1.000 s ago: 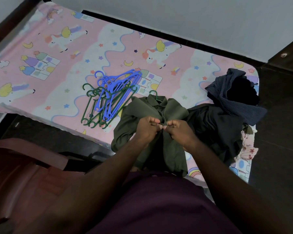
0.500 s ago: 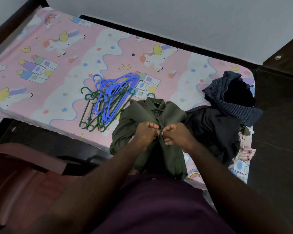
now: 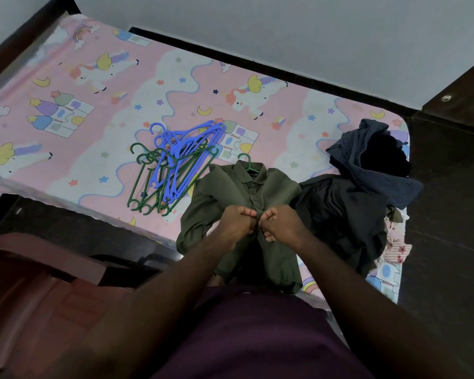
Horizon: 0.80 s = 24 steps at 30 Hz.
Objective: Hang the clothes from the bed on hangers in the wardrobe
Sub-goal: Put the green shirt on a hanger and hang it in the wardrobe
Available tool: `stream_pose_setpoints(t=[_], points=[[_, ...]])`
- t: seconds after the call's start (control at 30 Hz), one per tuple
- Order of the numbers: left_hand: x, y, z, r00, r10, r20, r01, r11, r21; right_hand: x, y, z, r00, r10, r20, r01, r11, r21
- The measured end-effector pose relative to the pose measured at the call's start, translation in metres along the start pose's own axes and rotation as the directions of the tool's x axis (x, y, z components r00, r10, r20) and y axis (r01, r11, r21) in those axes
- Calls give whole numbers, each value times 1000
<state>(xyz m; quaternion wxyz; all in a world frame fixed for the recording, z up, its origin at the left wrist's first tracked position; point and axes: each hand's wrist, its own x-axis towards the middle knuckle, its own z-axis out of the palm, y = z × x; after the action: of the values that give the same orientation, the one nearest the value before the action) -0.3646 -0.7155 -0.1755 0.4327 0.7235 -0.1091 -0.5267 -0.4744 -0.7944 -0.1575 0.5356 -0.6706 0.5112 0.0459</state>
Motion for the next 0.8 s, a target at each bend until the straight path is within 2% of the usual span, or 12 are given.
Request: stream_pose_setpoints(t=[0.1,0.2,0.33,0.37,0.4,0.43,0.47,0.5,0.57,0.8], points=[[1,0,3,1000,4,3,-4,1000,12,3,0,1,998,-64,-25,58,978,-198],[2,-2,5,1000,-2,-30,3,1000,24,2,-4,5,990,-136,-25,115,911,-397],[1,-3,6,993,-26,-113,22,999,-36,0,-1,14,977,-196,-86,131,864,-487],[1,-3,5,993,-32,-116,22,996,-81,0,0,15,978,-186,-97,129,896,-424],[1,-3,5,994,-43,-102,30,991,-134,0,1,15,987,-121,-103,90,961,-262],[0,-2,4,996,-57,-75,42,981,-190,-1,0,13,997,-13,-79,13,1000,-10],[0,-1,4,997,-66,-43,55,971,-233,-1,0,11,996,88,-14,-82,966,244],[0,0,3,997,-69,-16,63,965,-255,-1,-1,7,987,148,59,-159,888,432],[1,2,3,998,-64,16,66,963,-261,-1,0,0,981,152,122,-194,830,522],[3,3,0,993,-75,88,102,924,-369,3,1,-8,990,59,127,-116,857,502]])
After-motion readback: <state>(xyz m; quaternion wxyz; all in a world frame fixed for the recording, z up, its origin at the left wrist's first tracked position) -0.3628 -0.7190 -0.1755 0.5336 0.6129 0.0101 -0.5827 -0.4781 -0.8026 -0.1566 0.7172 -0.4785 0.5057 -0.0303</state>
